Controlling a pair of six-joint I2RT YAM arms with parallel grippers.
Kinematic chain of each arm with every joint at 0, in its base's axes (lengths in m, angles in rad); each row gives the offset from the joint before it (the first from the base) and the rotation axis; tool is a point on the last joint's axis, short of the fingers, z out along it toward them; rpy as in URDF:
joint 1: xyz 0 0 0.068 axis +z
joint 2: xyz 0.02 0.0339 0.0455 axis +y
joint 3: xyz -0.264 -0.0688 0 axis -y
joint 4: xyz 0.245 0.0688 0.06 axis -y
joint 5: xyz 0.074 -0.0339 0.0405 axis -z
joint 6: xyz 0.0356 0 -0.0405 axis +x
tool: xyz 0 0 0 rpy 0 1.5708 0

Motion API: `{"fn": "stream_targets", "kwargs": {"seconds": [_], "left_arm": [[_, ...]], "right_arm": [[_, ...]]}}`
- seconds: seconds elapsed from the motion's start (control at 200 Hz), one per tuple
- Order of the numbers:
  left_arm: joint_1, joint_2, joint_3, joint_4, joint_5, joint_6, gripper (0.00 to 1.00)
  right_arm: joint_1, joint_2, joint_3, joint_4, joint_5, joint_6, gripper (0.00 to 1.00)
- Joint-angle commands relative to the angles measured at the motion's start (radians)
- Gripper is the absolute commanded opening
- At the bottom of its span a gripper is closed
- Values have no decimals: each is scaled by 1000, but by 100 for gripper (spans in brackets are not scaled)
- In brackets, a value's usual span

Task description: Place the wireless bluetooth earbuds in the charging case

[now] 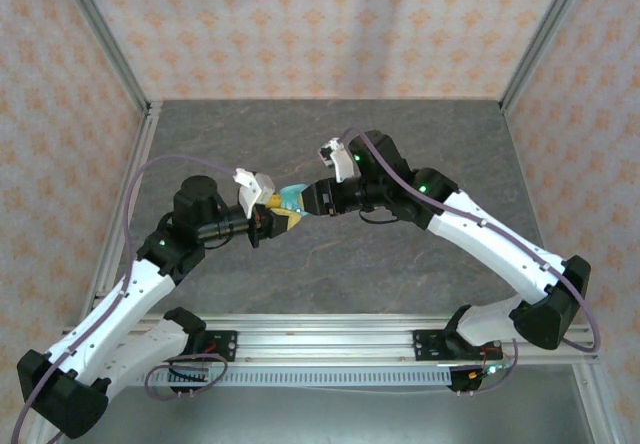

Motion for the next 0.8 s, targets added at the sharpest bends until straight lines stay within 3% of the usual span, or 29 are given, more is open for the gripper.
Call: {"fn": "stream_targets", "kwargs": {"seconds": [0.0,0.475,0.796], "left_arm": [[-7,-11,39,26,26,-6,13],[-11,1,50,55,39,-31,13],[-31,9,52,90,37,-62,13]], "right_arm": [[3,-24,40,-32,40,-10,39],[-73,-98,64,-29,160,91,42],[-98,27,133,19,81,138,53]]}}
